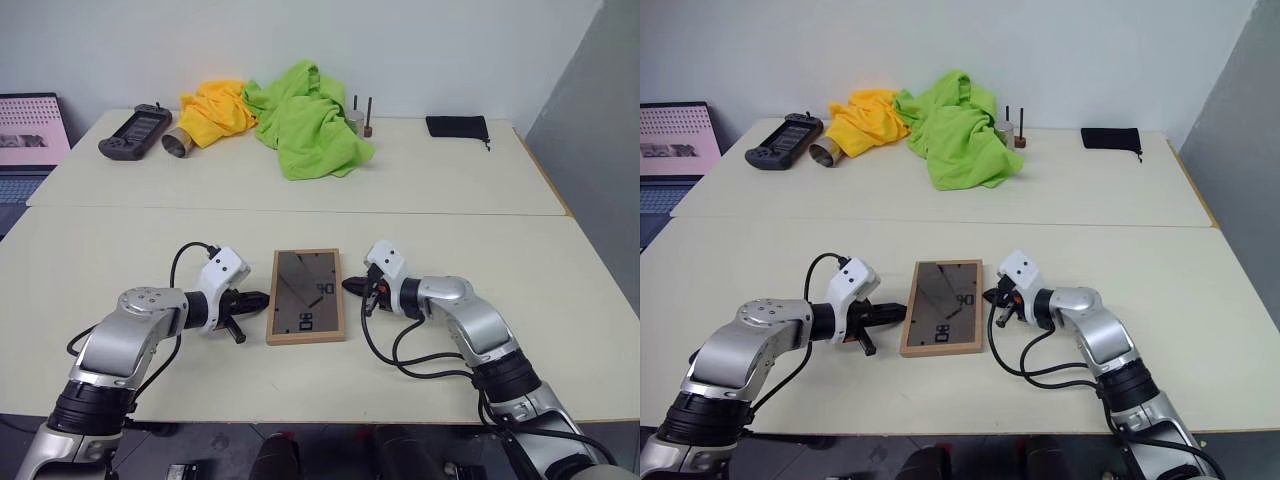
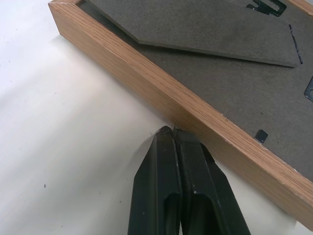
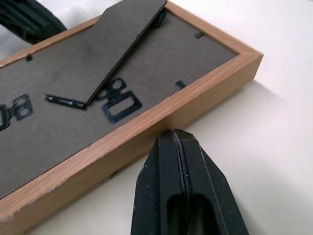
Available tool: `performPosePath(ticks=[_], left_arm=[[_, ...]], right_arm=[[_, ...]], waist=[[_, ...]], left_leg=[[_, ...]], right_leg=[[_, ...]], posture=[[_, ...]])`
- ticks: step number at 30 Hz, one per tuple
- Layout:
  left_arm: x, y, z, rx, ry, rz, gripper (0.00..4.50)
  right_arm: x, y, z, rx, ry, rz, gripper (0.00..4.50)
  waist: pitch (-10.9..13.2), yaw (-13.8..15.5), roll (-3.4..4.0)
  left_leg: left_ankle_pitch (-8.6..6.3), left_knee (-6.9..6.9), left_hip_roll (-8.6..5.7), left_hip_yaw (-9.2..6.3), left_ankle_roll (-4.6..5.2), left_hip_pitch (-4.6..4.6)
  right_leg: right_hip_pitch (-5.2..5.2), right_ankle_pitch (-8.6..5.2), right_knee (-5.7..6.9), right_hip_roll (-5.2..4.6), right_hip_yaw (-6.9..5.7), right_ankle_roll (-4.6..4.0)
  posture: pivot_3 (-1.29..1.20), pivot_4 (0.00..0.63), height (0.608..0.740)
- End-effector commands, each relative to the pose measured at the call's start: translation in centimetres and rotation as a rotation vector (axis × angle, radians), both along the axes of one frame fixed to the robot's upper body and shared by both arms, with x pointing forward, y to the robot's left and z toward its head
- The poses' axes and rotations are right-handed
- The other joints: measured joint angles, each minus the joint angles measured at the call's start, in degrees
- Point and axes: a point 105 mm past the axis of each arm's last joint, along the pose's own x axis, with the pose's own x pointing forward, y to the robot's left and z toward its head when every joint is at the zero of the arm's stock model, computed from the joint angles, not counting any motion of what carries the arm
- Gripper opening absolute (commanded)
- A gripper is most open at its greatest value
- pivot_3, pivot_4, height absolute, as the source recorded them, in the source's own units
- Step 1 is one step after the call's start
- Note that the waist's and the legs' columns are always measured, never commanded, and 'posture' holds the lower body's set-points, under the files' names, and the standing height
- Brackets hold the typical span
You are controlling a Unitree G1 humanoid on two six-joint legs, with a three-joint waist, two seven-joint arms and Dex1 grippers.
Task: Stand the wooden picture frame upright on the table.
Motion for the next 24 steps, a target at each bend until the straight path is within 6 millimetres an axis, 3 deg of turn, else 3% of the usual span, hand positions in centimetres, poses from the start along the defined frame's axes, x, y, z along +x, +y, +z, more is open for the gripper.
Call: performPosePath(ticks=[1,3,5,9,12,24], left_arm=[[0.0,1.3,1.1,0.005,-0.023,0.018,0.04],[0.1,2.0,1.4,-0.008,-0.023,0.036,0.04],[0.0,2.6,2.6,-0.144,0.046,0.081,0.04],[-2.4,2.9,5.6,-0.491,0.340,0.063,0.94],[-3.1,3.0,6.8,-0.618,0.483,0.072,1.55],[-4.6,1.5,2.5,-0.603,0.705,0.096,3.92]], right_arm=[[-0.6,-0.2,0.7,0.001,-0.037,0.028,0.00],[-0.7,-0.4,0.6,-0.002,-0.039,0.026,0.00],[-0.9,-0.8,0.8,0.002,-0.052,0.026,0.00],[-1.3,-2.1,1.0,-0.002,-0.066,0.032,0.00],[-1.4,-2.5,1.2,-0.005,-0.074,0.035,0.00],[-1.9,-1.6,1.1,-0.008,-0.089,0.037,0.00]], waist=[[0.00,-0.01,0.00],[0.00,-0.01,0.00],[0.00,-0.02,0.00],[0.02,-0.26,-0.03],[0.02,-0.42,-0.02],[0.02,-0.58,-0.02]], left_leg=[[0.00,0.00,0.00,0.00,0.00,0.00],[0.00,0.00,0.00,0.00,0.00,-0.01],[0.00,0.00,0.00,0.00,0.00,0.00],[-0.01,0.00,0.00,-0.04,0.01,-0.07],[-0.01,0.00,-0.02,-0.07,0.01,-0.07],[0.00,0.00,0.01,-0.09,0.00,-0.03]], right_leg=[[0.00,0.00,0.00,0.00,0.00,0.00],[0.00,0.00,0.00,0.00,-0.01,0.00],[0.00,0.00,0.00,0.00,-0.01,0.00],[-0.03,-0.01,-0.01,0.00,-0.08,0.01],[-0.02,-0.02,-0.01,0.00,-0.12,0.02],[-0.02,-0.01,0.01,0.00,-0.11,0.00]], posture=[[0.00,0.150,0.740],[0.00,0.150,0.740],[0.00,0.150,0.740],[0.00,0.150,0.740],[0.00,0.150,0.740],[0.00,0.150,0.740]])
